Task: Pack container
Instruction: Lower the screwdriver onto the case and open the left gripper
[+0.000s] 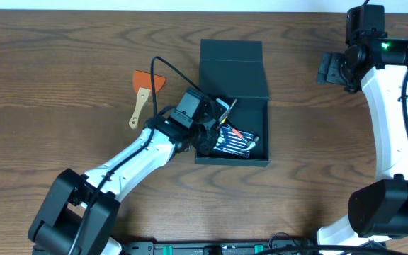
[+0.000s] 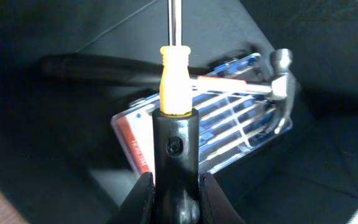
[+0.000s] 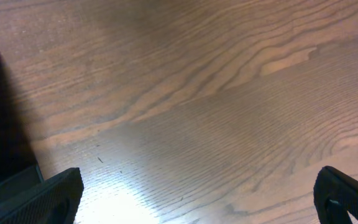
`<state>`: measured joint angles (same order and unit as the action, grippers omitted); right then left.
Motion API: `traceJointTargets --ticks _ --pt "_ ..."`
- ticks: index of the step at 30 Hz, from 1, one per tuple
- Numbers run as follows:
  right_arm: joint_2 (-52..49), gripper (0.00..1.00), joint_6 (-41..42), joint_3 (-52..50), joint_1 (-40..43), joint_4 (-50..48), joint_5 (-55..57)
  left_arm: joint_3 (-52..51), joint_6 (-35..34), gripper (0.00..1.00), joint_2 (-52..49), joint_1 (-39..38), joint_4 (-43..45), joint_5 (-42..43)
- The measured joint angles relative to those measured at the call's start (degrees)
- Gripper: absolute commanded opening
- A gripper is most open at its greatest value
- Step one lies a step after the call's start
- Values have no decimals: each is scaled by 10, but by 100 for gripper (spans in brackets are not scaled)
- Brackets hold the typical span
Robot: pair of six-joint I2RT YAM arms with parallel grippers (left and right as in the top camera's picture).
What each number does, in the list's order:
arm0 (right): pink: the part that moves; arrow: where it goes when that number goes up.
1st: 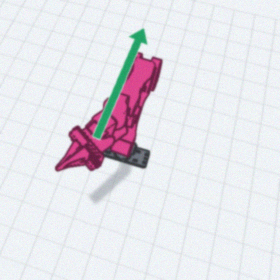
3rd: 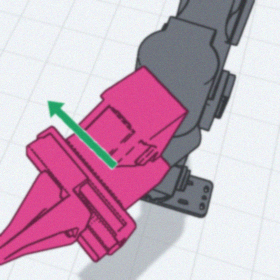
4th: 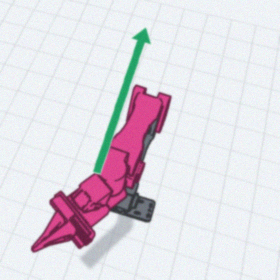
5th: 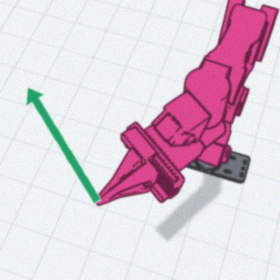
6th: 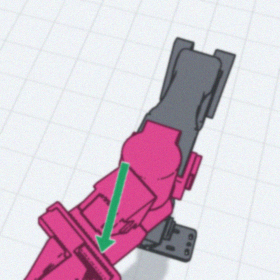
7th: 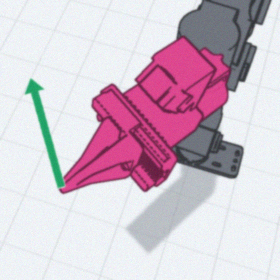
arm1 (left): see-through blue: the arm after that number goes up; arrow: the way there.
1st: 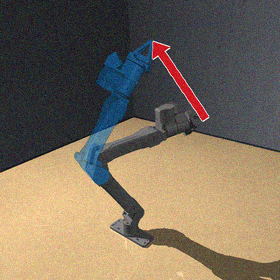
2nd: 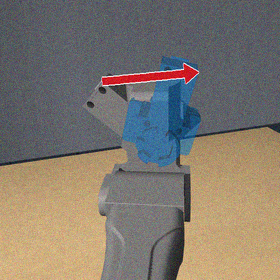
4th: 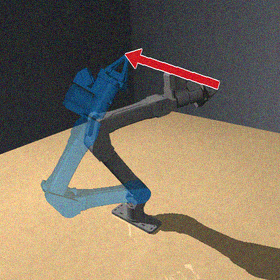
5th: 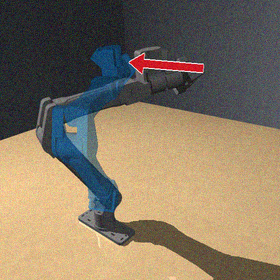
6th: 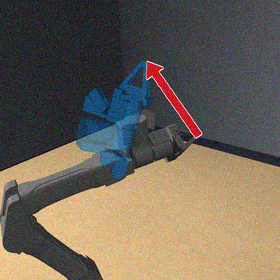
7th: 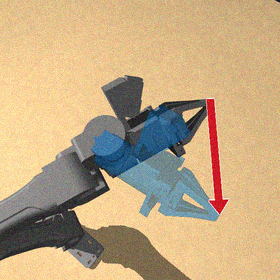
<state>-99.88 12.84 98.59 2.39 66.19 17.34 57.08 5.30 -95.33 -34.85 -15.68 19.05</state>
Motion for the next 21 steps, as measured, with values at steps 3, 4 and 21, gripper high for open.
traceJointTargets --ticks 3,4,21 --pt "0 99 0 0 0 0 0 0 0 6 -8 -14 8 0" --pt "0 99 0 0 0 0 0 0 0 6 -12 -17 9 0" --pt "0 99 0 0 0 0 0 0 -6 24 -48 -31 22 2"
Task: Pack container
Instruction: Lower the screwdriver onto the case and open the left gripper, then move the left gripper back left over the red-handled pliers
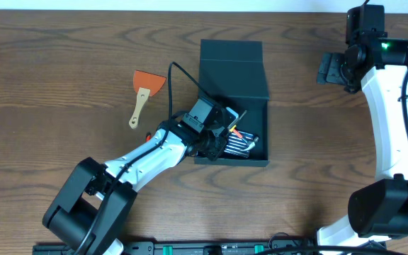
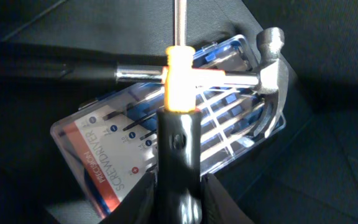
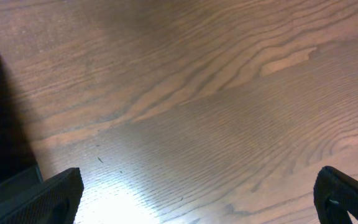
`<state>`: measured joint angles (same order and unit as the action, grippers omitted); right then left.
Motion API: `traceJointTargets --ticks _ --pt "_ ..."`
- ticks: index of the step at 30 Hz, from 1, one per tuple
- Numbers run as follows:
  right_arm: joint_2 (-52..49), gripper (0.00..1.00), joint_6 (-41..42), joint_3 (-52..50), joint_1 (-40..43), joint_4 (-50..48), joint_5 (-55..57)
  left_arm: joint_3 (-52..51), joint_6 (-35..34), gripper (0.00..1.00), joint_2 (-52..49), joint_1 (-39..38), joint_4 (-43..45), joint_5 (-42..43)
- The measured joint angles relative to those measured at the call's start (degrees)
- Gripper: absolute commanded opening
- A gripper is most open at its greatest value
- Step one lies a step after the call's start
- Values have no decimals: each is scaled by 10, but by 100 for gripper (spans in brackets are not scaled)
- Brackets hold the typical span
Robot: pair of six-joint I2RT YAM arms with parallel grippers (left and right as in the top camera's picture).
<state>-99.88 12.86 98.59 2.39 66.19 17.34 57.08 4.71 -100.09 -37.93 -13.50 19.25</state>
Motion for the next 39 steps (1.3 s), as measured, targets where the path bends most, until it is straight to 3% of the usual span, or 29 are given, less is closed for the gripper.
traceJointTargets --ticks 2,11,17,23,27,29,32,39 --pt "0 99 0 0 0 0 0 0 0 31 0 0 0 1" --pt "0 99 0 0 0 0 0 0 -1 37 0 0 12 0" --pt "0 99 0 0 0 0 0 11 -3 38 1 0 14 -2" --pt "0 99 0 0 0 0 0 87 -24 38 27 0 -2 -28" --pt "0 99 0 0 0 0 0 135 -52 39 58 5 -44 -81" --pt "0 99 0 0 0 0 0 148 -68 47 73 15 -72 -121" --pt "0 99 0 0 0 0 0 152 -97 49 89 36 -124 -176" --pt "0 99 0 0 0 0 0 152 -153 61 91 139 -250 -247"
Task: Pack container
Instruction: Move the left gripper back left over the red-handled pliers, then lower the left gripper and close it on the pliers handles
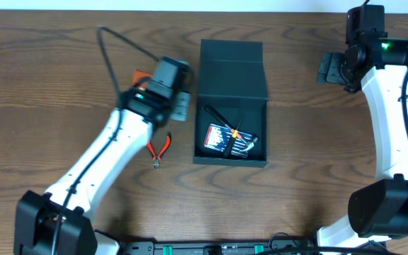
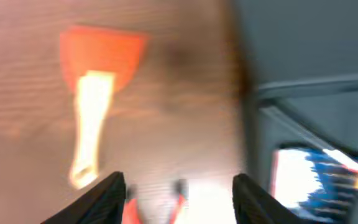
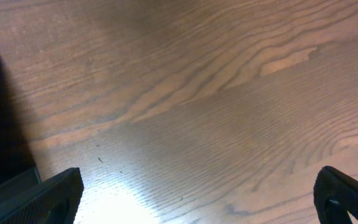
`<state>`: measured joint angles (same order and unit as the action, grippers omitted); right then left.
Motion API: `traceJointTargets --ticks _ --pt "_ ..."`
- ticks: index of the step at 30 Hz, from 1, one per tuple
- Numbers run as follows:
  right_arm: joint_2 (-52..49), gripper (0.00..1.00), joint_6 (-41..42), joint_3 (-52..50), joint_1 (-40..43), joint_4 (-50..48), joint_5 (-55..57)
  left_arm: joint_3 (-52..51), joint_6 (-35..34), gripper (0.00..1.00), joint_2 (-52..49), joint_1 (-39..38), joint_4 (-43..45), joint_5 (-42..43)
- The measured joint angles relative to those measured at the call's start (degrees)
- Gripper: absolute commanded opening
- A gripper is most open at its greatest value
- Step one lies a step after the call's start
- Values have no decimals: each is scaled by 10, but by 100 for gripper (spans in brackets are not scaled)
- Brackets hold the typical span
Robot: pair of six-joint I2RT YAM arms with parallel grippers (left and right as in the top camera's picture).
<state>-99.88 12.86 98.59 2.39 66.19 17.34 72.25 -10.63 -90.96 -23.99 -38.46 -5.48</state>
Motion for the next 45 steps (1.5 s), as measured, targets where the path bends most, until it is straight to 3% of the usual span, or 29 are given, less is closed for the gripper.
traceJointTargets --ticks 7,16,29,45 --pt "0 99 0 0 0 0 0 0 -74 67 0 103 -80 -9" --pt "0 99 0 0 0 0 0 -52 -115 76 -7 114 -87 2" --pt "0 99 0 0 0 0 0 -150 -177 76 -27 113 -4 56" --pt "0 99 0 0 0 0 0 -214 -196 70 -27 105 72 81"
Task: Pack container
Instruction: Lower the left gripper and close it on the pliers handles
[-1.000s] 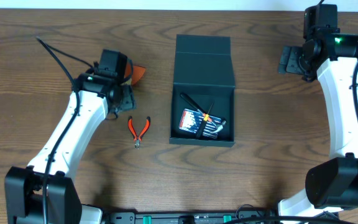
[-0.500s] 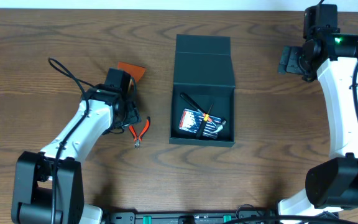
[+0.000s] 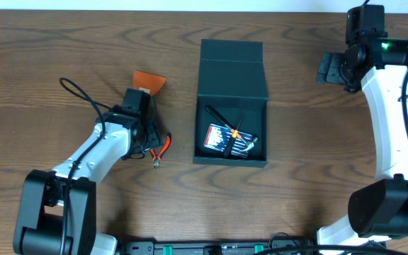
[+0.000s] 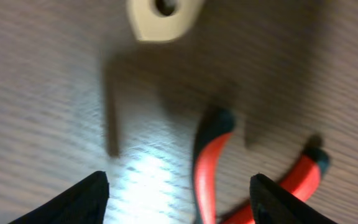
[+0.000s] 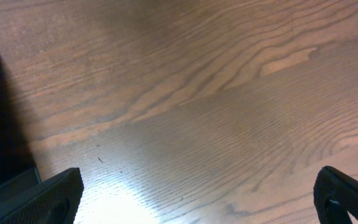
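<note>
The black box (image 3: 210, 157) stands open at mid-table, its lid tilted back. Inside lie a clear case of screwdriver bits (image 3: 229, 140), a hammer and a yellow-handled screwdriver (image 3: 236, 131). Red-handled pliers (image 3: 160, 149) lie on the wood left of the box. My left gripper (image 3: 151, 139) hangs open just over their handles; in the left wrist view the red handles (image 4: 211, 168) sit between my spread fingertips (image 4: 86, 198). An orange scraper (image 3: 148, 80) with a pale handle end (image 4: 165, 17) lies beyond. My right gripper (image 5: 197, 202) is open over bare wood at the far right.
The box's upright lid (image 3: 233, 69) stands behind the open compartment. Brown wooden tabletop (image 3: 62, 49) stretches on all sides. My right arm (image 3: 392, 113) runs along the right edge. A black cable loops from my left arm (image 3: 76, 92).
My left gripper has moved from beside the scraper near the box's left wall down and left. It now sits low over the red pliers, open. The right arm has not moved.
My left gripper was shut on the yellow-handled screwdriver inside the box, then lower over the bit case and hammer. Later it was open outside the box near the scraper, the screwdriver left inside. Now it is open over the pliers.
</note>
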`<state>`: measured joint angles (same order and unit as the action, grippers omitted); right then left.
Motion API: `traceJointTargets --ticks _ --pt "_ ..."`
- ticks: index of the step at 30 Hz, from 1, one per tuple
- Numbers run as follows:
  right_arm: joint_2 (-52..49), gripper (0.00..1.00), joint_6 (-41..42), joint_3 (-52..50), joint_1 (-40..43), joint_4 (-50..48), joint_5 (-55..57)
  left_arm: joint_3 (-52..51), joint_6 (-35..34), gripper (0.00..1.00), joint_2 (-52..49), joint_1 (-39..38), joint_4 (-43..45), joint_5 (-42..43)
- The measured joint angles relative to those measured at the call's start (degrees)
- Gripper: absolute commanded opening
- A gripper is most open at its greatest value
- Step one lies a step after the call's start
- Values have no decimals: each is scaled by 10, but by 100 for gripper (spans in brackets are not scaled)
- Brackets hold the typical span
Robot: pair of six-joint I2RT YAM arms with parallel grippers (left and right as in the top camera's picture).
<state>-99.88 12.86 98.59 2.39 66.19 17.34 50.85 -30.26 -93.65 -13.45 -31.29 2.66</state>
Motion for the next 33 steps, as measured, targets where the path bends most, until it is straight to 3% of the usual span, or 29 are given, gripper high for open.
traceJointTargets --ticks 10,33 --pt "0 99 0 0 0 0 0 0 0 70 0 -47 25 0" --pt "0 99 0 0 0 0 0 10 3 70 -48 -49 41 -7"
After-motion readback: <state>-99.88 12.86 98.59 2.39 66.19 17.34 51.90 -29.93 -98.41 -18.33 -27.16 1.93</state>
